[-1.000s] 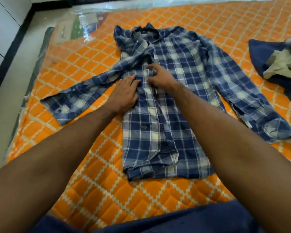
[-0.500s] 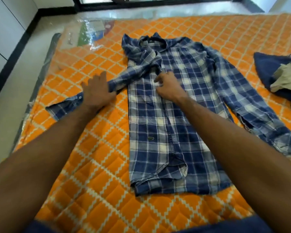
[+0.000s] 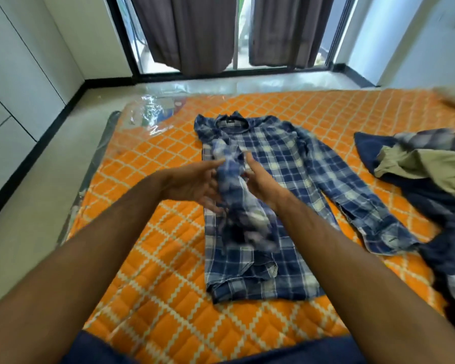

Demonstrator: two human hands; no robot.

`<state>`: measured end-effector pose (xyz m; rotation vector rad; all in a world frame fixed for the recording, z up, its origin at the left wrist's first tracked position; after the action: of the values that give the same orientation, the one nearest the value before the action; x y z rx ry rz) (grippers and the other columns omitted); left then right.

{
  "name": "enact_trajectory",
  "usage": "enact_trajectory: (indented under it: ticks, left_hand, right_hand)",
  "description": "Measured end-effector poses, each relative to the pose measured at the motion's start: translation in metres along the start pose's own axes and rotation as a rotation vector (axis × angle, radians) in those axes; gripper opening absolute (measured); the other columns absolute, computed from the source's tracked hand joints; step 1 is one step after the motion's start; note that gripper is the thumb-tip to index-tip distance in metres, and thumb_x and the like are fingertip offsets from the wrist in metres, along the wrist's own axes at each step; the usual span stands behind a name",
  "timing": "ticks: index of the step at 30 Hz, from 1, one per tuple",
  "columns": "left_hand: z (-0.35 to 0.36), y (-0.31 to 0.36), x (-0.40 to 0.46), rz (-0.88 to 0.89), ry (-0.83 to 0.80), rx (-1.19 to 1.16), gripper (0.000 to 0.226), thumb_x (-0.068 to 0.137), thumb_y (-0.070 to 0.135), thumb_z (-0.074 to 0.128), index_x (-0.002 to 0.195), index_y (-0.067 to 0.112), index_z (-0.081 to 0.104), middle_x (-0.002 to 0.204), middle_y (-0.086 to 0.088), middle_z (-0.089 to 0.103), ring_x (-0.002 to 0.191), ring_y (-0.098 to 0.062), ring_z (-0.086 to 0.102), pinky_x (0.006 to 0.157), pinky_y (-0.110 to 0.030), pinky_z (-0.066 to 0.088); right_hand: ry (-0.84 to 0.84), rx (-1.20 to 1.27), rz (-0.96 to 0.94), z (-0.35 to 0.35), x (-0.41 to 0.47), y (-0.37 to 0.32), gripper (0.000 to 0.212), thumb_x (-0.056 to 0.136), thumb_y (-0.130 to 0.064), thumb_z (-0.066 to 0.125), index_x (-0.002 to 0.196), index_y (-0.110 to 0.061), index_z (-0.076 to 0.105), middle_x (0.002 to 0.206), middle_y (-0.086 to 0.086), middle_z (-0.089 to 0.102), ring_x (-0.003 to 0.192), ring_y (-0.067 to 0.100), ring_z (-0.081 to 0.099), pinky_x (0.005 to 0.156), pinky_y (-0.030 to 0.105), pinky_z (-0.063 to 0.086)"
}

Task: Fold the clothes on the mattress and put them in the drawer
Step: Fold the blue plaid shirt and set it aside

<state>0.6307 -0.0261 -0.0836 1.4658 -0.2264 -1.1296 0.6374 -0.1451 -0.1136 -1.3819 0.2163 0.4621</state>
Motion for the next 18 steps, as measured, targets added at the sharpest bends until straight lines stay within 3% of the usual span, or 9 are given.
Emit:
enact_trajectory:
  ticks: [2, 3, 5, 7, 10, 12, 16, 18]
  left_hand:
    - [0.016, -0.030, 0.002, -0.110, -0.102, 0.058, 0.079, 0.096, 0.062, 0.045, 0.139, -0.004, 0.051, 0.131, -0.027, 0.061, 0.113, -0.037, 0.064, 0.095, -0.047, 0.053]
    - [0.016, -0.038, 0.005, -0.134, -0.078, 0.146, 0.083, 0.093, 0.065, 0.049, 0.137, -0.005, 0.054, 0.130, -0.026, 0.063, 0.112, -0.036, 0.065, 0.096, -0.046, 0.053]
    - [-0.001, -0.043, 0.007, -0.158, 0.073, 0.432, 0.079, 0.088, 0.067, 0.055, 0.121, -0.004, 0.065, 0.113, -0.020, 0.072, 0.101, -0.031, 0.071, 0.089, -0.044, 0.055]
    - [-0.028, -0.036, 0.010, -0.142, 0.273, 0.682, 0.060, 0.097, 0.057, 0.052, 0.108, 0.000, 0.068, 0.104, -0.015, 0.074, 0.098, -0.030, 0.072, 0.078, -0.038, 0.055]
    - [-0.075, -0.021, 0.017, -0.004, 0.555, 0.584, 0.036, 0.103, 0.039, 0.052, 0.112, 0.006, 0.058, 0.113, -0.014, 0.066, 0.103, -0.029, 0.066, 0.075, -0.040, 0.053]
    - [-0.101, -0.010, 0.022, 0.088, 0.684, 0.488, 0.028, 0.103, 0.036, 0.054, 0.116, 0.012, 0.053, 0.119, -0.012, 0.060, 0.106, -0.031, 0.062, 0.079, -0.043, 0.053]
    - [-0.152, 0.027, 0.050, 0.212, 0.852, 0.470, 0.030, 0.100, 0.022, 0.057, 0.127, 0.012, 0.049, 0.123, -0.014, 0.057, 0.095, -0.026, 0.055, 0.074, -0.038, 0.046]
    - [-0.181, 0.048, 0.070, 0.282, 0.917, 0.522, 0.034, 0.098, 0.011, 0.056, 0.130, 0.013, 0.046, 0.124, -0.014, 0.053, 0.097, -0.025, 0.054, 0.072, -0.037, 0.046]
  right_hand:
    - [0.014, -0.149, 0.055, -0.012, -0.008, 0.016, 0.071, 0.097, -0.068, 0.048, 0.146, -0.017, 0.052, 0.136, -0.001, 0.061, 0.127, 0.013, 0.054, 0.118, 0.040, 0.035]
    - [0.015, -0.207, 0.084, -0.017, -0.013, 0.022, 0.070, 0.096, -0.063, 0.054, 0.149, -0.017, 0.049, 0.143, -0.004, 0.052, 0.134, 0.014, 0.046, 0.116, 0.039, 0.032]
    - [0.029, -0.311, 0.107, -0.027, -0.015, 0.034, 0.053, 0.099, -0.046, 0.059, 0.140, -0.012, 0.055, 0.141, 0.000, 0.051, 0.125, 0.016, 0.047, 0.099, 0.033, 0.039]
    - [0.046, -0.412, 0.113, -0.031, -0.014, 0.041, 0.037, 0.099, -0.038, 0.062, 0.122, -0.009, 0.062, 0.125, 0.006, 0.059, 0.103, 0.016, 0.055, 0.082, 0.030, 0.044]
    - [0.066, -0.441, 0.165, -0.038, -0.002, 0.042, 0.035, 0.100, -0.033, 0.063, 0.119, -0.004, 0.061, 0.098, 0.004, 0.059, 0.068, 0.009, 0.052, 0.059, 0.024, 0.045]
    - [0.078, -0.378, 0.203, -0.043, 0.010, 0.039, 0.033, 0.101, -0.030, 0.063, 0.119, -0.004, 0.057, 0.088, 0.002, 0.056, 0.057, 0.009, 0.047, 0.050, 0.023, 0.043]
    - [0.226, -0.664, 0.040, -0.074, 0.063, -0.009, 0.004, 0.098, -0.006, 0.050, 0.095, -0.009, 0.051, 0.092, 0.009, 0.059, 0.072, 0.018, 0.062, 0.058, 0.031, 0.054]
    - [0.317, -0.723, -0.106, -0.089, 0.101, -0.040, 0.017, 0.092, 0.000, 0.047, 0.104, -0.011, 0.051, 0.099, 0.010, 0.061, 0.081, 0.020, 0.062, 0.068, 0.040, 0.059]
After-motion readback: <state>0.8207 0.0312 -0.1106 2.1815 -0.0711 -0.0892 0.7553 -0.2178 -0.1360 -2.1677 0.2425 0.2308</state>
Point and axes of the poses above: each hand's wrist, its own x-axis towards the middle knuckle, its own z-axis out of the palm, y = z × x, the point moved 10 cm from there along x, towards the middle knuckle
